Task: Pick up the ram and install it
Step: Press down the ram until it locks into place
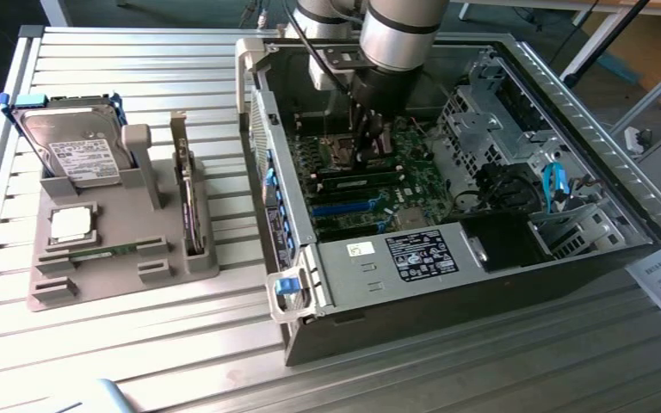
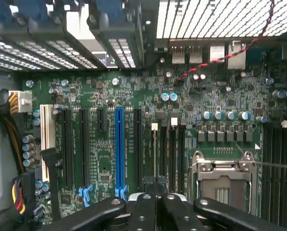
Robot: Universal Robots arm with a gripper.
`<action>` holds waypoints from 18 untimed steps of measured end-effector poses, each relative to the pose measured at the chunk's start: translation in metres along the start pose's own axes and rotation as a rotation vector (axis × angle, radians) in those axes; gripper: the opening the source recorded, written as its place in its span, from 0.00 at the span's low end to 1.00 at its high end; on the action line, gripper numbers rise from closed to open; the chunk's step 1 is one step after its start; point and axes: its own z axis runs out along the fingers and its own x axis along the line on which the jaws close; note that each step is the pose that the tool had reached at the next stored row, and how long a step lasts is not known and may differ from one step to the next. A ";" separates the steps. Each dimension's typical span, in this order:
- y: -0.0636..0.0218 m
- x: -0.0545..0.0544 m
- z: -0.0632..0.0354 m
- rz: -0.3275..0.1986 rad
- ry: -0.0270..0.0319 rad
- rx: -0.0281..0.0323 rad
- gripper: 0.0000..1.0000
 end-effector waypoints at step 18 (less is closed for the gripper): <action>-0.0249 0.000 -0.0072 0.000 0.0000 -0.0010 0.11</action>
